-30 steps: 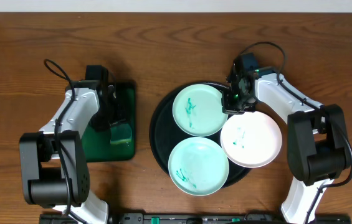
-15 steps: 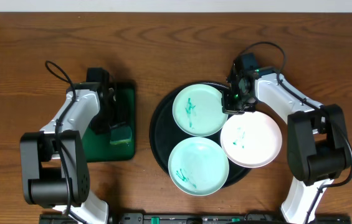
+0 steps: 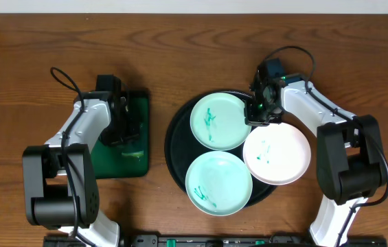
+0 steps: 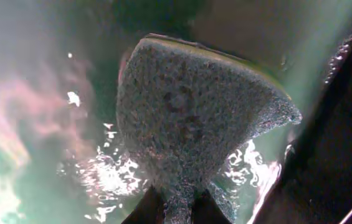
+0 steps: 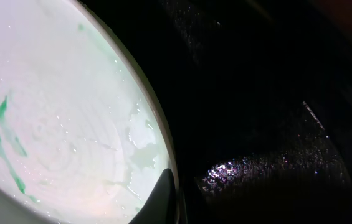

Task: Clean dirty plates on tray and stack at the side
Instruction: 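Lift the green sponge up out of the tray with left gripper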

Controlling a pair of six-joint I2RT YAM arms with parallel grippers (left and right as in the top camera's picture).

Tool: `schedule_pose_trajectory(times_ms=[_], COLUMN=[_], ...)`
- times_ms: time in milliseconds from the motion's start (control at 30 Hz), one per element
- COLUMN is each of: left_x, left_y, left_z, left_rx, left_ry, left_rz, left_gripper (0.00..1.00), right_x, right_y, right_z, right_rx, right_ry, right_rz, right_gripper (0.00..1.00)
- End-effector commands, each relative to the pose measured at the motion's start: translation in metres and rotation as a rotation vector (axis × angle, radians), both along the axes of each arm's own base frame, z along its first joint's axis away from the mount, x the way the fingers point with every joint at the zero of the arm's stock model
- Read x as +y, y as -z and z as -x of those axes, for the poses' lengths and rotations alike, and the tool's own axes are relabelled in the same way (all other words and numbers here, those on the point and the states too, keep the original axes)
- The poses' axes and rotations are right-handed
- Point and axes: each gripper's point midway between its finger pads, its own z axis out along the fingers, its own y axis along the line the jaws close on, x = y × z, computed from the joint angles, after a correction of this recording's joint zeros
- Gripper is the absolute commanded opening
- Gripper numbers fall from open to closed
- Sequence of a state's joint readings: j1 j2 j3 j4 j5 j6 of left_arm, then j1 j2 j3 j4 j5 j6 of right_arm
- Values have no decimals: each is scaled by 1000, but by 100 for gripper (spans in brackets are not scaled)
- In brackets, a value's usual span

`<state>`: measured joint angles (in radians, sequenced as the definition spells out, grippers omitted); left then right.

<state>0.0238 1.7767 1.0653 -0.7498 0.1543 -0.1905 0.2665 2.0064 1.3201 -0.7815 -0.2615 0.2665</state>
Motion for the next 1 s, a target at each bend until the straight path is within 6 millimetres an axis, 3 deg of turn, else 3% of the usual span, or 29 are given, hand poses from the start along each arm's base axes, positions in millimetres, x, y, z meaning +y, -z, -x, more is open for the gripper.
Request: schedule_pose_trajectory(times_ms=[0, 100, 267, 433, 667, 967], left_x=[9, 18, 19, 22, 24, 25], left_y=[1, -19, -72, -94, -75, -10], left_z=[3, -3, -11, -9, -9, -6], left_rx=[13, -18, -142, -204, -161, 9], left_ry=[-15, -28, -34, -40, -39, -32], left_rz=[-46, -97, -102, -121, -136, -140], left_gripper=[7, 7, 7, 7, 8, 7], right_x=[-5, -5, -5, -6, -6, -6], right_y=[9, 9, 9, 9, 9, 9], right_z=[4, 4, 5, 5, 6, 8], right_rx=[18, 21, 23, 25, 30, 37], right_ry=[-15, -15, -15, -15, -15, -16], right_rz=[24, 25, 25, 26, 27, 29], right_gripper=[1, 1, 1, 1, 1, 1])
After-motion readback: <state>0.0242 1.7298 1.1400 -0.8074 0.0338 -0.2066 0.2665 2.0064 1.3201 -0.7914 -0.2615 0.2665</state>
